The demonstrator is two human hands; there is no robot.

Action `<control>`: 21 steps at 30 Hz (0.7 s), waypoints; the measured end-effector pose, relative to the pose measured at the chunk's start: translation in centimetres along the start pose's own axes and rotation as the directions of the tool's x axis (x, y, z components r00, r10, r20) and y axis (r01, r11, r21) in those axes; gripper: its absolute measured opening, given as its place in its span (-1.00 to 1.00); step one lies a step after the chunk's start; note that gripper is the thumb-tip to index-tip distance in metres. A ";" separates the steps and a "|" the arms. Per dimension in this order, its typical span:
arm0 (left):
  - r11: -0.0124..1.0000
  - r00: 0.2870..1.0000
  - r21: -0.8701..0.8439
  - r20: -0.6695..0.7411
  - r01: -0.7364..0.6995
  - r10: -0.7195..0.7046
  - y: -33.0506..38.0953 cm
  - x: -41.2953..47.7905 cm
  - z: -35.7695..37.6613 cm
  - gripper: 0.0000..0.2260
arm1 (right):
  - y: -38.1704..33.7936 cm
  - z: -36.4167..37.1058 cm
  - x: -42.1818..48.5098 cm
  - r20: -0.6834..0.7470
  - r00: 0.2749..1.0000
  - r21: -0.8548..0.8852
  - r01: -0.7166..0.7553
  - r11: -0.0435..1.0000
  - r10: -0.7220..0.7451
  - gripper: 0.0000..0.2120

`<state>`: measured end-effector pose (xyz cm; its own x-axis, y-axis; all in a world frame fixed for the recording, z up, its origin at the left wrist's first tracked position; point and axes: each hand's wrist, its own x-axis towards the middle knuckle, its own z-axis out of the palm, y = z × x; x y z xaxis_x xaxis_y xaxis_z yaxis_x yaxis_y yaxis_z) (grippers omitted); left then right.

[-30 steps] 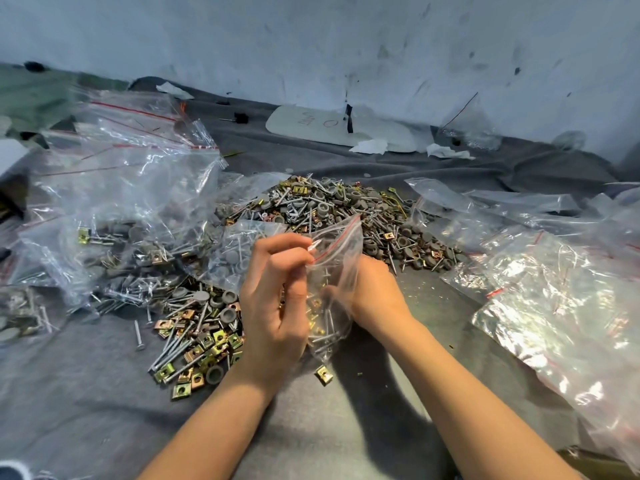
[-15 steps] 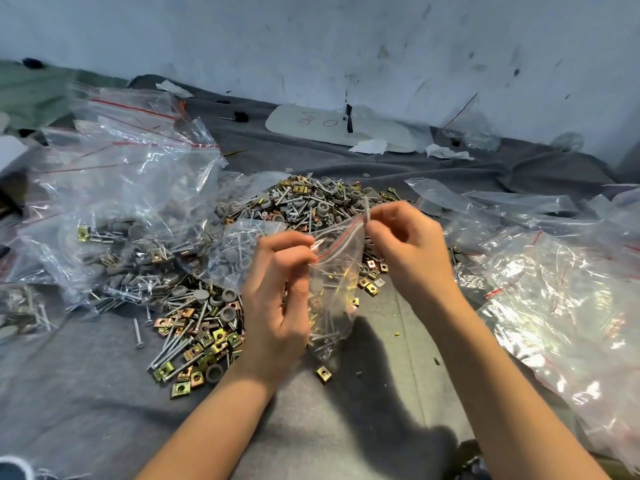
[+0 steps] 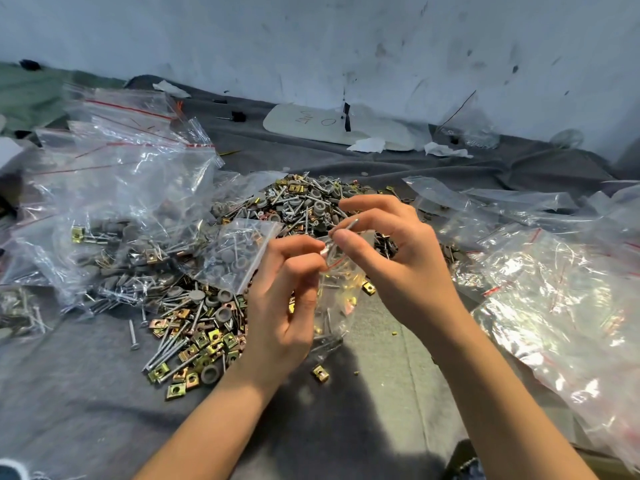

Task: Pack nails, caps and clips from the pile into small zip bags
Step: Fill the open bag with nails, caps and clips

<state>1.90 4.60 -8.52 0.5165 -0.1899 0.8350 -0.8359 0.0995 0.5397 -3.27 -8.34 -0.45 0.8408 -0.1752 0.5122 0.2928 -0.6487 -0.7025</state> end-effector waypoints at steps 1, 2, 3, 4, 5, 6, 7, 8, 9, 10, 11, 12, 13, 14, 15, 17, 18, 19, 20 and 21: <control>1.000 1.000 0.002 -0.002 0.004 -0.004 0.0 0.0 0.0 -0.84 | 0.0 0.0 0.0 0.004 1.000 -0.001 -0.007 1.000 0.007 -0.91; 1.000 1.000 0.011 -0.006 0.005 -0.005 -0.1 0.0 0.0 -0.83 | 0.0 -0.1 0.0 -0.013 1.000 0.008 -0.011 1.000 0.011 -0.87; 1.000 1.000 0.019 -0.014 0.009 -0.008 -0.1 -0.1 -0.1 -0.83 | 0.0 -0.2 0.1 -0.051 0.999 0.026 -0.018 0.999 0.019 -0.83; 1.000 1.000 0.020 -0.027 0.016 -0.016 -0.1 -0.1 -0.1 -0.84 | 0.2 -0.4 0.2 -0.105 0.994 0.051 -0.032 0.998 0.037 -0.82; 1.000 0.999 0.016 -0.041 0.026 -0.026 -0.1 -0.1 -0.1 -0.84 | 0.4 -0.6 0.3 -0.161 0.985 0.071 -0.052 0.996 0.063 -0.85; 0.999 0.998 0.012 -0.055 0.037 -0.036 0.0 -0.1 -0.1 -0.84 | 0.8 -0.9 0.4 -0.201 0.974 0.070 -0.088 0.994 0.101 -0.90; 0.999 0.997 0.013 -0.069 0.046 -0.045 0.0 -0.1 -0.1 -0.83 | 1.3 -1.1 0.5 -0.208 0.966 0.040 -0.148 0.988 0.154 -0.93; 0.998 0.995 0.020 -0.081 0.053 -0.052 0.0 -0.1 0.0 -0.84 | 1.9 -1.3 0.5 -0.170 0.960 -0.024 -0.228 0.973 0.221 -0.92; 0.998 0.994 0.029 -0.092 0.059 -0.056 0.0 -0.1 0.0 -0.84 | 2.5 -1.5 0.5 -0.093 0.951 -0.116 -0.305 0.945 0.296 -0.91; 0.997 0.993 0.032 -0.101 0.065 -0.062 0.0 0.0 0.0 -0.84 | 3.0 -1.4 0.5 0.002 0.930 -0.213 -0.360 0.908 0.369 -0.90; 0.997 0.992 0.031 -0.108 0.074 -0.070 0.0 0.0 0.0 -0.84 | 3.4 -1.1 0.4 0.093 0.898 -0.295 -0.388 0.873 0.430 -0.92; 0.996 0.990 0.031 -0.116 0.081 -0.077 0.0 0.1 -0.1 -0.84 | 3.6 -0.7 0.2 0.174 0.863 -0.364 -0.391 0.845 0.474 -0.94; 0.996 0.989 0.035 -0.123 0.086 -0.081 0.0 0.1 -0.1 -0.84 | 3.7 -0.1 0.1 0.240 0.832 -0.430 -0.371 0.823 0.500 -0.94; 0.995 0.988 0.041 -0.130 0.090 -0.084 0.0 0.1 -0.1 -0.84 | 3.8 0.5 -0.1 0.291 0.808 -0.490 -0.334 0.805 0.512 -0.88; 0.995 0.987 0.046 -0.134 0.092 -0.085 0.0 0.1 -0.2 -0.84 | 3.9 1.1 -0.2 0.324 0.789 -0.539 -0.299 0.788 0.521 -0.82; 0.995 0.987 0.044 -0.138 0.094 -0.087 0.1 0.1 -0.2 -0.83 | 4.2 2.1 -0.2 0.336 0.772 -0.591 -0.273 0.759 0.540 -0.73; 0.995 0.986 0.039 -0.141 0.096 -0.090 0.0 0.1 -0.2 -0.83 | 4.3 2.3 -0.2 0.333 0.771 -0.607 -0.264 0.750 0.542 -0.73; 0.995 0.985 0.031 -0.145 0.100 -0.094 0.0 0.1 -0.2 -0.83 | 4.3 2.4 -0.2 0.335 0.773 -0.624 -0.246 0.742 0.538 -0.74; 0.994 0.983 0.025 -0.151 0.104 -0.099 0.0 0.1 -0.2 -0.83 | 4.2 2.4 -0.2 0.344 0.776 -0.642 -0.217 0.736 0.529 -0.78; 0.994 0.982 0.022 -0.158 0.107 -0.102 -0.1 0.1 -0.3 -0.82 | 4.2 2.4 -0.3 0.355 0.778 -0.657 -0.188 0.731 0.519 -0.82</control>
<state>2.05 4.82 -8.48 0.6222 -0.0426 0.7817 -0.7796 0.0572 0.6236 -1.16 -9.22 -4.75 0.9675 -0.2100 -0.1410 -0.2428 -0.9273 -0.2850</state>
